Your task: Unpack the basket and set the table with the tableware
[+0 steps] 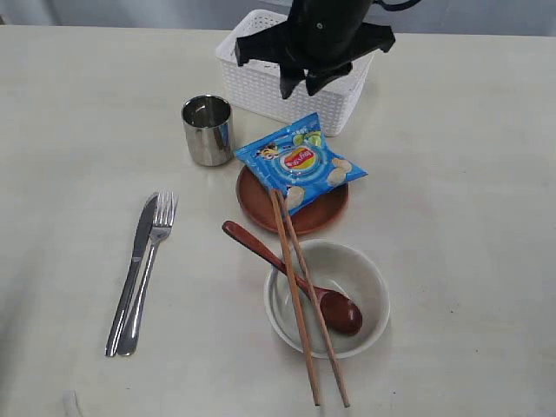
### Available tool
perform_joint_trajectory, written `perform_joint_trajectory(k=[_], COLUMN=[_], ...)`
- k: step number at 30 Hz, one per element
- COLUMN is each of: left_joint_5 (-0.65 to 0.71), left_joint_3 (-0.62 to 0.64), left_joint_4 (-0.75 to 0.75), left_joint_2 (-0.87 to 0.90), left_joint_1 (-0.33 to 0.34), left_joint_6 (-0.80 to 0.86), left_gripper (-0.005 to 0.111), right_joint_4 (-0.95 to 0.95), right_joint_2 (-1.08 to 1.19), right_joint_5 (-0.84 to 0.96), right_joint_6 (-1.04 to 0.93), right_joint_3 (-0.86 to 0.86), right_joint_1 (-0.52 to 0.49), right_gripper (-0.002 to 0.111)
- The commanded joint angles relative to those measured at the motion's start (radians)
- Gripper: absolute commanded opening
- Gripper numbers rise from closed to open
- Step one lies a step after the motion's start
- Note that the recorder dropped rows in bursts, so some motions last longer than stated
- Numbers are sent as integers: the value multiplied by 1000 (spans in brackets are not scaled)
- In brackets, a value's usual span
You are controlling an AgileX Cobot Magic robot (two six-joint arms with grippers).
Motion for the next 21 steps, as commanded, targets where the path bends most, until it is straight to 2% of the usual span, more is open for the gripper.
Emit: perform_joint_trajectory(k=[1, 9, 13, 21], left_joint_5=[-6, -6, -6, -6], left_joint_3=[2, 2, 2, 2], left_joint_4=[-3, -3, -3, -3], left_joint_2=[-4, -4, -4, -4], left_joint_1=[-7, -7, -7, -7], left_joint_6=[1, 1, 1, 1], left_gripper=[0, 0, 0, 0], right_joint_4=[145, 138, 136, 44], right_joint_2=[52, 224, 293, 354], right_joint_5=[37, 150, 175, 134], right_joint_6=[-79, -37, -17, 69], right_joint_3=[-115, -375, -429, -432], right_joint_1=[3, 55, 55, 55], right_gripper=[38, 40, 40, 40])
